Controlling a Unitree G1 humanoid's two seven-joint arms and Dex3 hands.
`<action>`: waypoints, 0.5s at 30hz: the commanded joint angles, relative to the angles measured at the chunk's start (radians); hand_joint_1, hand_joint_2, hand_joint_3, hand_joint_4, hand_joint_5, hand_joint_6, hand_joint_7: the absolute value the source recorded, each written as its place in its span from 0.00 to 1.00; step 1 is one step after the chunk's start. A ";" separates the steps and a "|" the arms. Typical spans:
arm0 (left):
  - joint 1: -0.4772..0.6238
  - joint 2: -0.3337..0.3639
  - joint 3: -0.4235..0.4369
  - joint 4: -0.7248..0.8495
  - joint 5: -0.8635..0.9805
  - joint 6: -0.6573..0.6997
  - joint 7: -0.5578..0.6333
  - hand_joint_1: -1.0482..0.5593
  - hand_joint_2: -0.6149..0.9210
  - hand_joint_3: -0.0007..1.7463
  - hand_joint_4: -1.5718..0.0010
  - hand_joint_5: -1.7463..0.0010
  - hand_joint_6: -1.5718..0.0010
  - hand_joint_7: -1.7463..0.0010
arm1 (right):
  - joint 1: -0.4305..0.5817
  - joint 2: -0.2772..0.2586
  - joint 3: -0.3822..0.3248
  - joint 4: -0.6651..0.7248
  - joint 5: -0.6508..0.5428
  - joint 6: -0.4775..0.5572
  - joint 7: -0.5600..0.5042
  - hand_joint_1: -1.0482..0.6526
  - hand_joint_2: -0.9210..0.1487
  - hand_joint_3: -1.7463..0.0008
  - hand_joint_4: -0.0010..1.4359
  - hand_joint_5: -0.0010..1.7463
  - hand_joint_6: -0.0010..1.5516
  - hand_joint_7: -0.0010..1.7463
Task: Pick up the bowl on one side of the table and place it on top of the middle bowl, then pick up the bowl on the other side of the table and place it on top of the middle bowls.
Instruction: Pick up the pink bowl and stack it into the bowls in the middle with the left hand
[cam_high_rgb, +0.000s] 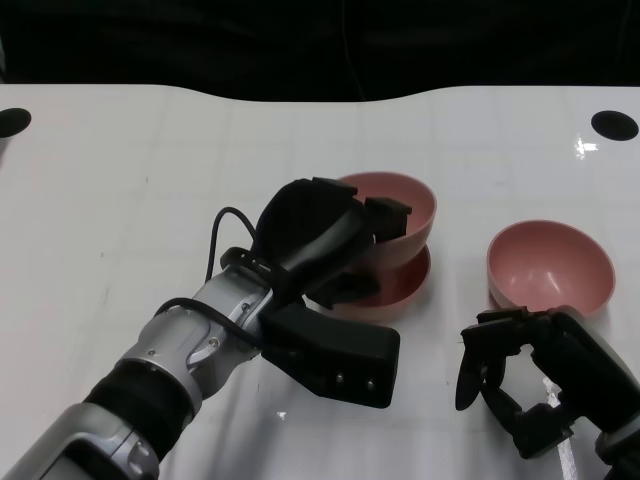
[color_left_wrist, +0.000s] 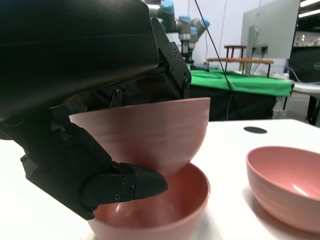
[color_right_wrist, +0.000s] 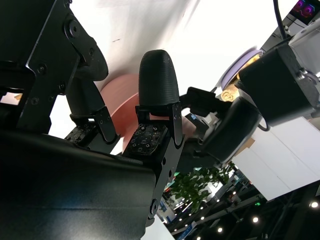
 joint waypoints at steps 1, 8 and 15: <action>-0.014 0.002 0.000 0.029 -0.017 -0.013 0.005 0.44 0.90 0.28 0.48 0.17 0.52 0.36 | -0.009 -0.005 0.003 -0.001 0.010 -0.008 0.007 0.79 0.81 0.08 0.69 0.91 0.66 0.66; -0.018 0.028 -0.028 -0.044 0.008 0.090 -0.205 0.35 1.00 0.24 0.75 0.70 0.74 0.91 | -0.009 -0.007 0.002 -0.003 0.014 -0.003 0.014 0.78 0.82 0.07 0.69 0.93 0.65 0.66; 0.012 0.048 -0.020 -0.170 -0.028 0.201 -0.418 0.16 1.00 0.35 0.99 0.83 0.89 1.00 | -0.008 -0.004 0.000 0.000 0.023 0.001 0.025 0.78 0.81 0.08 0.69 0.93 0.65 0.66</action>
